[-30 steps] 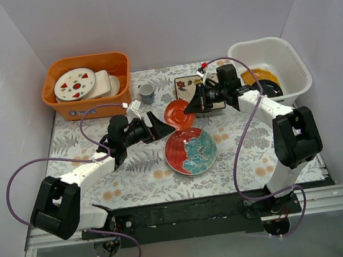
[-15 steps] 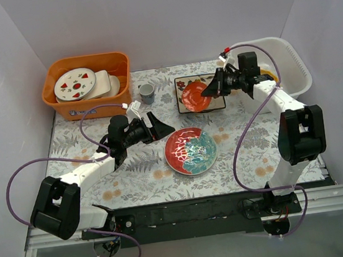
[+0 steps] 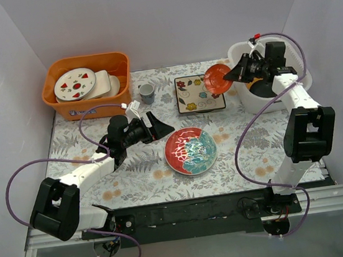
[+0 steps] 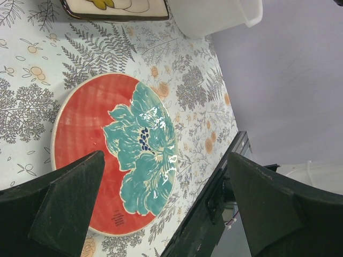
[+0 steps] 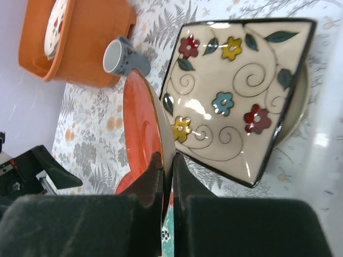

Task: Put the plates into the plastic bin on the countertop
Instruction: Place the plate in the plastic bin.

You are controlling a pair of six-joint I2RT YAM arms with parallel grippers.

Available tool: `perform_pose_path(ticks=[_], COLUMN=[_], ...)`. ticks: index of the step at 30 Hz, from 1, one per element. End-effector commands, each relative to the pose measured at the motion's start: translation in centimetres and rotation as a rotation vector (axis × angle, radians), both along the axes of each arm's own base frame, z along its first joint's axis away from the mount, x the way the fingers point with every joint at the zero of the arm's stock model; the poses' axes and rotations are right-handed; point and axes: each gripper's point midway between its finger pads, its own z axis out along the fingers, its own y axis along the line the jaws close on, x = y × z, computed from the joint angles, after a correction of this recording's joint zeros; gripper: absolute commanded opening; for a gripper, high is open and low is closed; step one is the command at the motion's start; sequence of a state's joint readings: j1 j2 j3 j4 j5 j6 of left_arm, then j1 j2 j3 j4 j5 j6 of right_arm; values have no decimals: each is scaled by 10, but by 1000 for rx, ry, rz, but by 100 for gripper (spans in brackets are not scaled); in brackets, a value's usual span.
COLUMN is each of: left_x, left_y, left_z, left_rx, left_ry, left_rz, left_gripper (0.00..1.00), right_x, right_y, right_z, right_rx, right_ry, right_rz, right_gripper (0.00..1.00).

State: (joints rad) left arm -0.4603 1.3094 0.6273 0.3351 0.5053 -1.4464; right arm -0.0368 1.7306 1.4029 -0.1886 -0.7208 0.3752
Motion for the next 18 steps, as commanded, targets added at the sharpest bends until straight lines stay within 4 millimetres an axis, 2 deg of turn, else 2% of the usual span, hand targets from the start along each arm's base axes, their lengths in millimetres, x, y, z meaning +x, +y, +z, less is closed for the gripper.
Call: perform_pose_path(ticks=[1, 11, 18], left_x=[-2, -2, -3], left_y=[3, 3, 1], left_z=[10, 8, 3], left_rx=[-4, -4, -9], left_ry=[-40, -31, -18], left_rz=[5, 4, -7], left_gripper=[98, 98, 98], right_x=[17, 30, 32], right_y=[-21, -67, -112], right_z=[33, 39, 45], right_rx=[19, 12, -25], right_ry=[-78, -52, -57], right_rz=[-43, -216, -368], right_gripper=[1, 1, 1])
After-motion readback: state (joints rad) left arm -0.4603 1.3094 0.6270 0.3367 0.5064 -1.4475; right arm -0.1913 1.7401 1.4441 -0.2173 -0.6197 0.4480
